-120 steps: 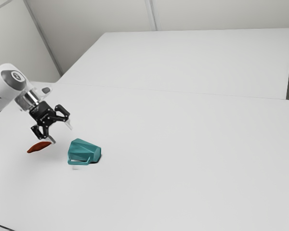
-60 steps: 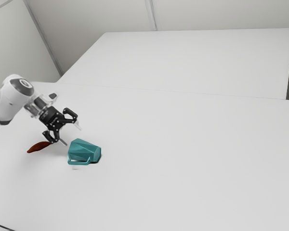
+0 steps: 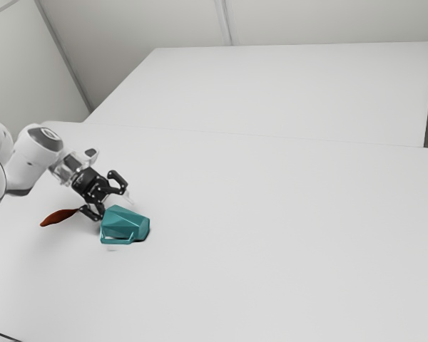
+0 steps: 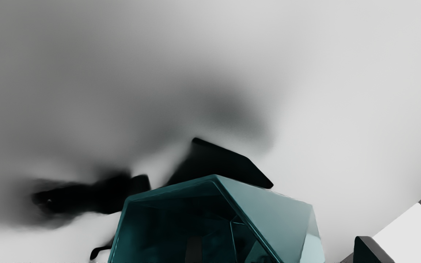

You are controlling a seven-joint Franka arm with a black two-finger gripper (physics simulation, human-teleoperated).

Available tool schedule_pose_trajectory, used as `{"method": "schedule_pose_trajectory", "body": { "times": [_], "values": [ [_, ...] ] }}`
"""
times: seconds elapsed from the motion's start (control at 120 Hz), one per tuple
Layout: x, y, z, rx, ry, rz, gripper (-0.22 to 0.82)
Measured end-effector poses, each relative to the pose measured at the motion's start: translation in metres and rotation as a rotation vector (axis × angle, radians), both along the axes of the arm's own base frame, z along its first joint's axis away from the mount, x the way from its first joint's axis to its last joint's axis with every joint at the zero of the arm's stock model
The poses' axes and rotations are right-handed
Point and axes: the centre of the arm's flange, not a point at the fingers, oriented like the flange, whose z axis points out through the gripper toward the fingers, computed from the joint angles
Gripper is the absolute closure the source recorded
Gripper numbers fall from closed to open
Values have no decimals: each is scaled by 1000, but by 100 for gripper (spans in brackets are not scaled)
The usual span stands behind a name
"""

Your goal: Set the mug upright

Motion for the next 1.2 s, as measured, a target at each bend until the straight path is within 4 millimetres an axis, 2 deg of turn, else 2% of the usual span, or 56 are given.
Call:
{"method": "schedule_pose_trajectory", "body": {
  "times": [0.15,0.375,0.533,0.592,0.717,0.9,1.058,1.2],
  "values": [
    [3,-6,3,2,-4,-21,52],
    [12,-13,15,11,-27,-41,71],
    [15,-17,19,14,-33,-50,77],
    [17,-22,26,22,-44,-63,77],
    [27,-54,70,120,-106,-176,78],
    [39,-96,116,375,-199,-360,78],
    [43,-137,137,598,-283,-515,79],
    [40,-151,138,742,-351,-568,79]
  ]
}}
